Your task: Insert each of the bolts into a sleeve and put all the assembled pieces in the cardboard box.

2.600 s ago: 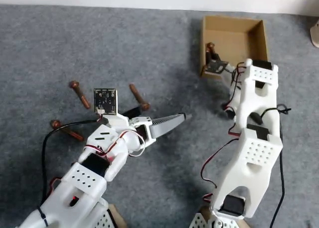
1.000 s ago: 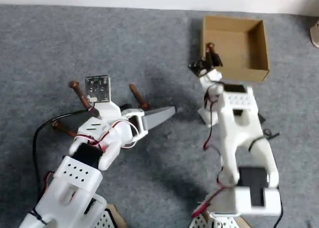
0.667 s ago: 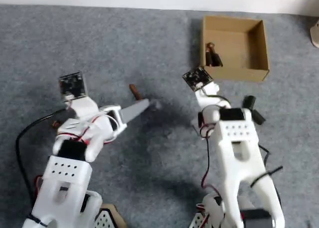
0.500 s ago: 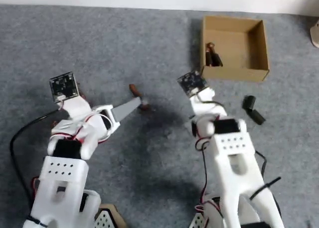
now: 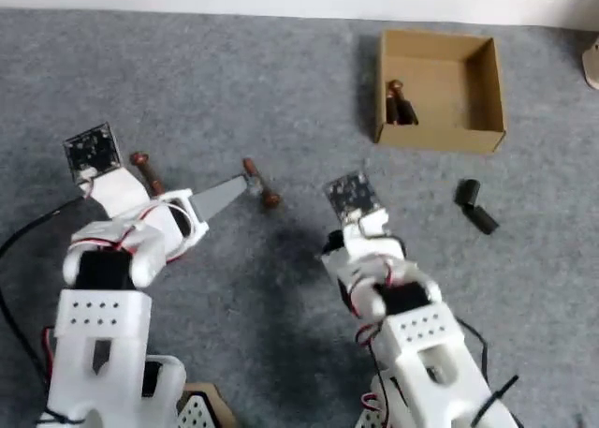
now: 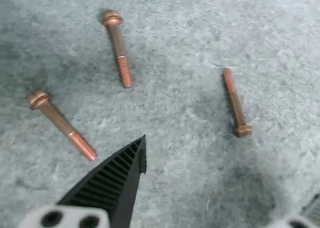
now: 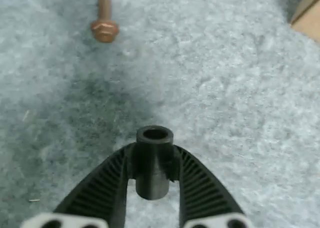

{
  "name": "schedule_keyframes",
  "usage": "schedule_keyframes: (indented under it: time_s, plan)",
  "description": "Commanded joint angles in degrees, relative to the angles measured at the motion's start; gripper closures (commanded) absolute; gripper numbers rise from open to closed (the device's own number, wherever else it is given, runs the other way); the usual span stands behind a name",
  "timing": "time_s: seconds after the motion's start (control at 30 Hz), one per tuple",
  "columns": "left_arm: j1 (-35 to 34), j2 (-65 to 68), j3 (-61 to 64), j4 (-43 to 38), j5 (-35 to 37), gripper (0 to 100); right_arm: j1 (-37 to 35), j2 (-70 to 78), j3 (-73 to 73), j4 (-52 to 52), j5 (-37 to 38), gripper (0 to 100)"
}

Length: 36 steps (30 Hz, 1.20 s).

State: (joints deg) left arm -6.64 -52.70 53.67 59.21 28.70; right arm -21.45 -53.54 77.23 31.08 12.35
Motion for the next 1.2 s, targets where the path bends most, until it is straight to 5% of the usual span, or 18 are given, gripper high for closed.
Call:
schedule_keyframes:
  time_s: [0.0,0.6,0.9,1.17]
  plan:
    - [-2.59,7.34,-5.76,0.35,0.53,50,-0.57,-7.16,4.70,-5.76,-0.62,99.3]
    - [-9.19,52.53,-39.08,0.79,0.53,51,-0.40,-15.78,9.80,-6.99,-0.18,99.3]
    - [-14.11,62.64,-52.35,6.86,-0.26,78,-0.66,-15.96,11.47,-7.08,-0.18,99.3]
    - [-13.32,71.08,-57.71,6.51,-3.08,79,-0.66,-15.96,11.56,-7.08,-0.18,99.3]
